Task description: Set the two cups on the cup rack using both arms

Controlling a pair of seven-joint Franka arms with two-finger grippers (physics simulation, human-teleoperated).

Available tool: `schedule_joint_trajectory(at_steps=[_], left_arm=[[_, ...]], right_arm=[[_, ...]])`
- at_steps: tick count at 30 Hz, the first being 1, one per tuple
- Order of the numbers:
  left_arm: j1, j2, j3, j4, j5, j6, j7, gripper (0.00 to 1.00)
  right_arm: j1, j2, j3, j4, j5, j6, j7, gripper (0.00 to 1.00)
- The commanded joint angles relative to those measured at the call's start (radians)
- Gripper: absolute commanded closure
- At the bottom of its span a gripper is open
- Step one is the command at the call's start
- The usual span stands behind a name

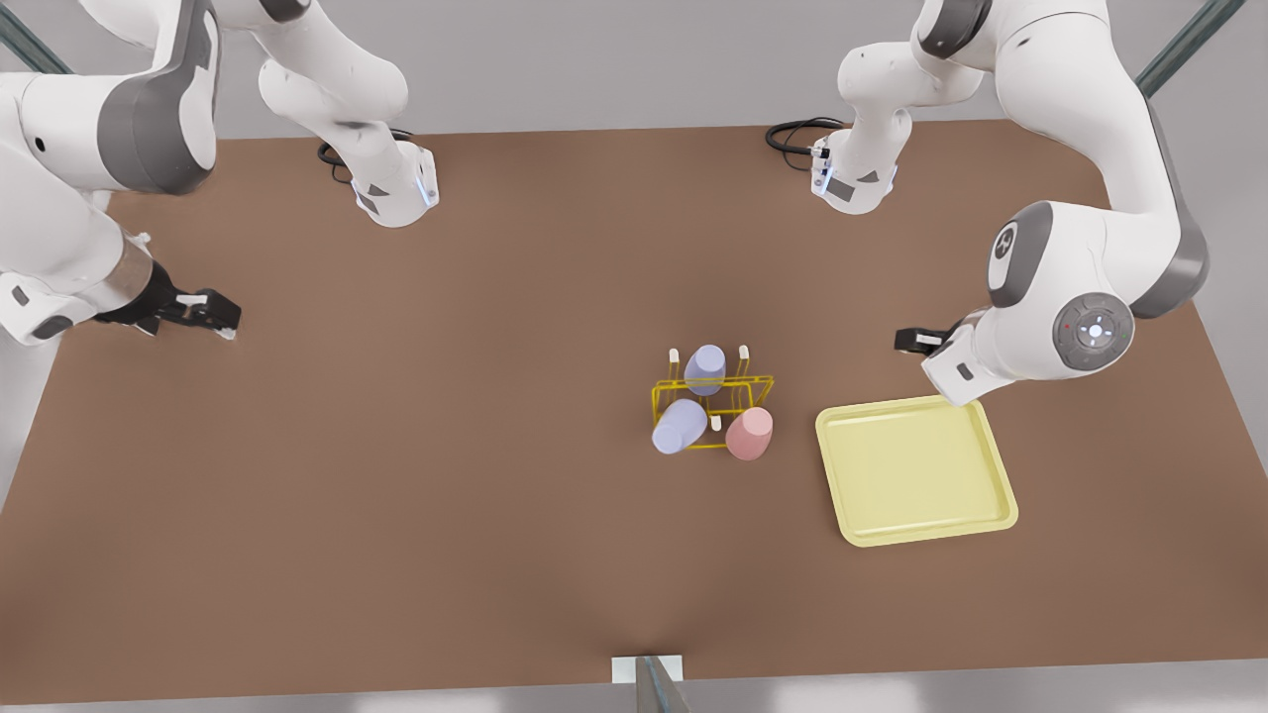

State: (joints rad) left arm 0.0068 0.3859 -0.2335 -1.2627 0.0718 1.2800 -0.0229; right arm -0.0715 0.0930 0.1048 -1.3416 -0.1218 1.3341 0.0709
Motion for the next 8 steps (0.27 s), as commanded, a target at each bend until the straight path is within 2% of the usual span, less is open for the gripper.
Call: schedule_joint_trajectory(at_steps=[1,3,8], left_arm=[[0.005,-0.002,0.0,0.0,-0.006,-0.01,0.009,0.0],[0.004,-0.005,-0.001,-0.001,-0.012,-0.014,0.009,0.0],[0.001,-0.005,-0.007,0.008,-0.038,-0.024,0.009,0.0]], right_arm=[[-0.004,-0.059,0.0,-0.051,-0.016,-0.141,-0.039,0.0],[-0.007,-0.113,0.0,-0.108,-0.016,-0.136,-0.043,0.0],[-0.011,-0.119,0.0,-0.125,-0.015,-0.131,-0.045,0.0]])
